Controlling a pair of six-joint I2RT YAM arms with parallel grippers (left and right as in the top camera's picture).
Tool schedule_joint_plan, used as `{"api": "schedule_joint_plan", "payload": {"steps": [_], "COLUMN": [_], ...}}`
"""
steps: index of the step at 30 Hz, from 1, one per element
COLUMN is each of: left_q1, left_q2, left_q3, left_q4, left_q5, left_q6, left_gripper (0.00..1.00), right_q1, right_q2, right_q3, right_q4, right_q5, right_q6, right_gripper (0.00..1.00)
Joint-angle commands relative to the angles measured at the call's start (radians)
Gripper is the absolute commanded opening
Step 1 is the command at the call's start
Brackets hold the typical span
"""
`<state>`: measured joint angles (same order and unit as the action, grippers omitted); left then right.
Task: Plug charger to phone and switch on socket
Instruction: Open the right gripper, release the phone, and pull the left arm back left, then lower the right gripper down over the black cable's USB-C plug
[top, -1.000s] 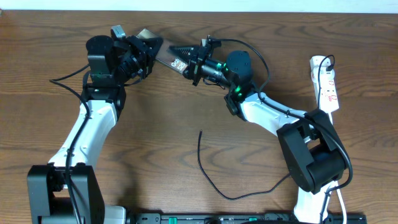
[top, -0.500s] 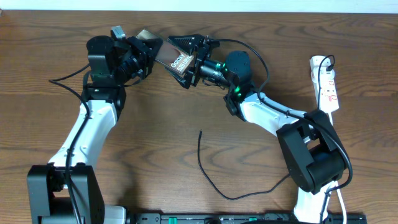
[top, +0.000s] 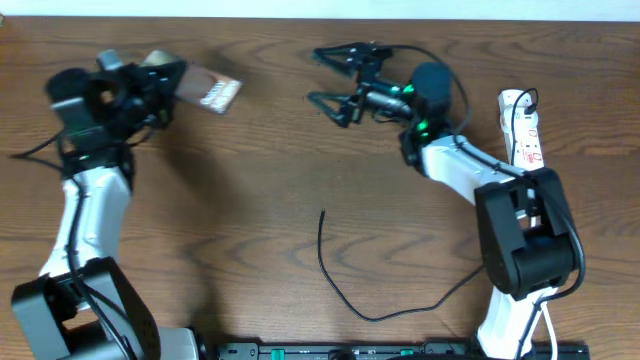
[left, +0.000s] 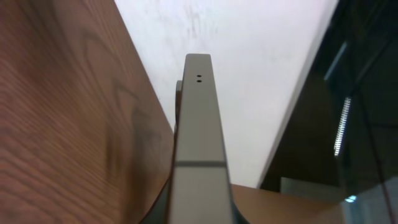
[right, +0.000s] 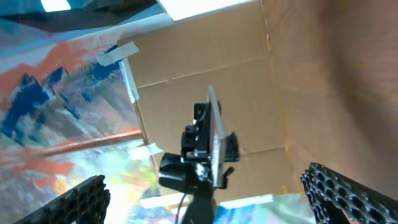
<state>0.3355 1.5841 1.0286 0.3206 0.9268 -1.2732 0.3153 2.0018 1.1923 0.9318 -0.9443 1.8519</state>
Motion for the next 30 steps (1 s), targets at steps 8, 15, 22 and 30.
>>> {"api": "schedule_joint_plan", "payload": {"steps": [8,15,22,30], "left_q1": [0.153,0.157,0.157,0.157], "left_q2": [-0.003,-0.003,-0.003,-0.003], "left_q3": [0.0,0.0,0.0,0.0], "left_q4": [0.014,0.014,0.014,0.013], "left_q5": [0.406,0.425,0.428,0.427], "left_q6": [0.095,0.129,0.184,0.206], "left_gripper": [0.07,0.08,0.08,0.08], "right_q1": [0.005,0.083,0.132,0.175], "right_q2": [-0.003,-0.003,-0.003,-0.003], "right_q3": [0.014,0.049,0.234,0.325], "right_q4": [-0.476,-0.962,-1.426,-1.696], "right_q5": [-0.26,0.058,0.401,0.615], "right_q6": [-0.602,-0.931,-1.145,-1.196], "right_gripper": [0.99,0.99,0.99,0.99]}}
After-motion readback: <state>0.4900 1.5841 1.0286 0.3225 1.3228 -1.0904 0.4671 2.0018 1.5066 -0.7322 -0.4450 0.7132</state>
